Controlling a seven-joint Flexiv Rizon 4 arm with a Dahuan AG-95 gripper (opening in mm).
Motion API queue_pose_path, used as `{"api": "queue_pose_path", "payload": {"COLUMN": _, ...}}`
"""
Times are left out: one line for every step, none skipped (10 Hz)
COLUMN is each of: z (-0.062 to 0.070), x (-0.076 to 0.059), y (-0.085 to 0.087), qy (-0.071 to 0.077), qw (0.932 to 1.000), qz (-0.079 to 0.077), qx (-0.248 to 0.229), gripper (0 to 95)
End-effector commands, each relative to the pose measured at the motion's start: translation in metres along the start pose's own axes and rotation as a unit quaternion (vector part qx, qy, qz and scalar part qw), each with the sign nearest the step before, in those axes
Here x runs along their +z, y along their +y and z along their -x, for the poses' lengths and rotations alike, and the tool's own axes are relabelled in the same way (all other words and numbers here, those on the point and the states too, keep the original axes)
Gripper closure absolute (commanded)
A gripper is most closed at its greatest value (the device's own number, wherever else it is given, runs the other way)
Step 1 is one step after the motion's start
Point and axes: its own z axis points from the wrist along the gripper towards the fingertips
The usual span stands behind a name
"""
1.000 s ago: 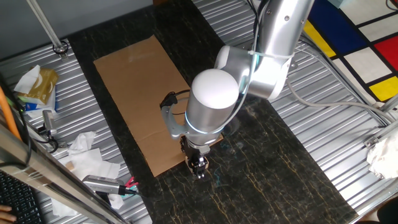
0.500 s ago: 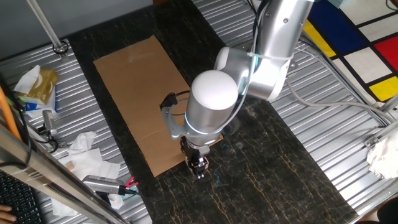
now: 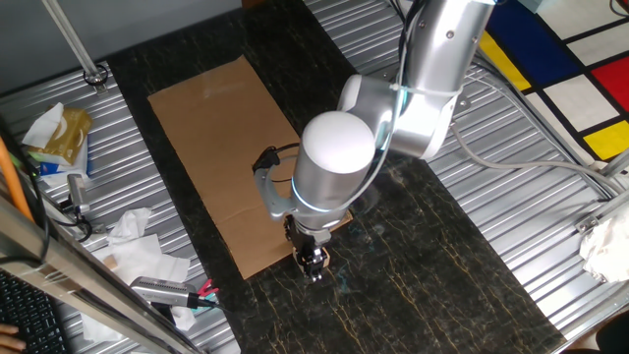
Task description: Grab the block and place it at the designated location
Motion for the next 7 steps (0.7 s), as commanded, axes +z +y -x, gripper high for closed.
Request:
{"api": "queue_pose_path", "payload": {"z": 0.0002, "x": 0.0003, "y": -0.0002, "qy": 0.0, "qw": 1.0, "qz": 0.002, "qx": 0.002, "gripper": 19.0}}
{"api": "queue_pose_path", "payload": {"z": 0.0, "x": 0.0014, "y": -0.0004, "qy": 0.002, "qw": 1.0, "qz": 0.003, "qx": 0.004, "gripper": 19.0}}
{"api": "queue_pose_path", "payload": {"z": -0.0001, "x": 0.002, "y": -0.0005, "qy": 0.004, "qw": 1.0, "qz": 0.004, "qx": 0.006, "gripper": 19.0}}
{"api": "queue_pose_path", "payload": {"z": -0.0005, "x": 0.0028, "y": -0.0006, "qy": 0.006, "qw": 0.9999, "qz": 0.004, "qx": 0.007, "gripper": 19.0}}
{"api": "queue_pose_path", "payload": {"z": -0.0013, "x": 0.0036, "y": -0.0007, "qy": 0.008, "qw": 0.9999, "qz": 0.005, "qx": 0.007, "gripper": 19.0}}
{"api": "queue_pose_path", "payload": {"z": -0.002, "x": 0.0041, "y": -0.0008, "qy": 0.014, "qw": 0.9999, "qz": 0.005, "qx": 0.007, "gripper": 19.0}}
{"api": "queue_pose_path", "payload": {"z": -0.0025, "x": 0.0043, "y": -0.0009, "qy": 0.016, "qw": 0.9998, "qz": 0.005, "qx": 0.007, "gripper": 19.0}}
